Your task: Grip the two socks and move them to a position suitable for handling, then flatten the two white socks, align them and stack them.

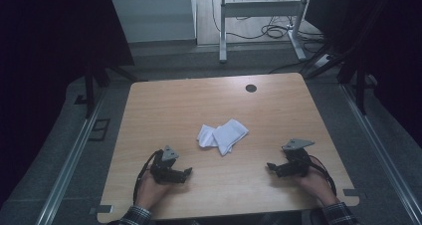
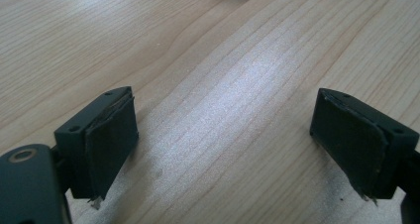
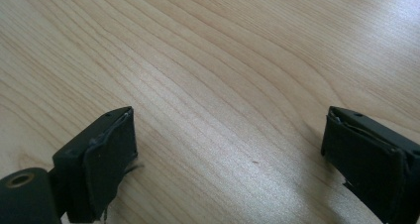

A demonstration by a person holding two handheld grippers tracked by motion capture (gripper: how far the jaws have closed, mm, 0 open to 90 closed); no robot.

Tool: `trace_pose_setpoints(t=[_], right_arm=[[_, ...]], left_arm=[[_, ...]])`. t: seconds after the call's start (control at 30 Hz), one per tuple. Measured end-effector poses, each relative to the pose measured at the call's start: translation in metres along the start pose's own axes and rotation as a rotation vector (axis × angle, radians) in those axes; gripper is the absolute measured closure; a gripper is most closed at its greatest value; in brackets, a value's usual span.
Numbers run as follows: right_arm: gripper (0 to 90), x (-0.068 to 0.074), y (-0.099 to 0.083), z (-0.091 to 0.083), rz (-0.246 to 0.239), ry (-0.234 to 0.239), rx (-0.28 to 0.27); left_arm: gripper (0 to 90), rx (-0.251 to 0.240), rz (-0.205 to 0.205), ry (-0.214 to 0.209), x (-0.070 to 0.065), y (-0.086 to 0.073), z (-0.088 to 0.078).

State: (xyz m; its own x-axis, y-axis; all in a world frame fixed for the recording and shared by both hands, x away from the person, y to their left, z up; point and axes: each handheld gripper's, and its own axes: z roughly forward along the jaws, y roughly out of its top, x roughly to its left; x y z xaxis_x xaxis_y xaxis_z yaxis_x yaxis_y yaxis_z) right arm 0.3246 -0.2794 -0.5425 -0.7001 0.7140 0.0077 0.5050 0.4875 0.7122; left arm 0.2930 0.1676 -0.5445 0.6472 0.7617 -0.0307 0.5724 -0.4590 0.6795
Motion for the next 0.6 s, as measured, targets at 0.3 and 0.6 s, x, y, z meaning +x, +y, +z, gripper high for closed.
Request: trace_pose_setpoints(t=[0.3,0.6], right_arm=[[5.1,-0.0006,0.0014,0.0017,-0.003,-0.003,0.006],[5.3,0.0006,0.0034,0.0025,0.010,-0.014,0.015]], left_arm=[[11.0,0.001,-0.008,0.007,-0.0008,0.0001,0.0001],[10.9,-0.001,-0.019,0.017,-0.0020,0.0015,0.0016]])
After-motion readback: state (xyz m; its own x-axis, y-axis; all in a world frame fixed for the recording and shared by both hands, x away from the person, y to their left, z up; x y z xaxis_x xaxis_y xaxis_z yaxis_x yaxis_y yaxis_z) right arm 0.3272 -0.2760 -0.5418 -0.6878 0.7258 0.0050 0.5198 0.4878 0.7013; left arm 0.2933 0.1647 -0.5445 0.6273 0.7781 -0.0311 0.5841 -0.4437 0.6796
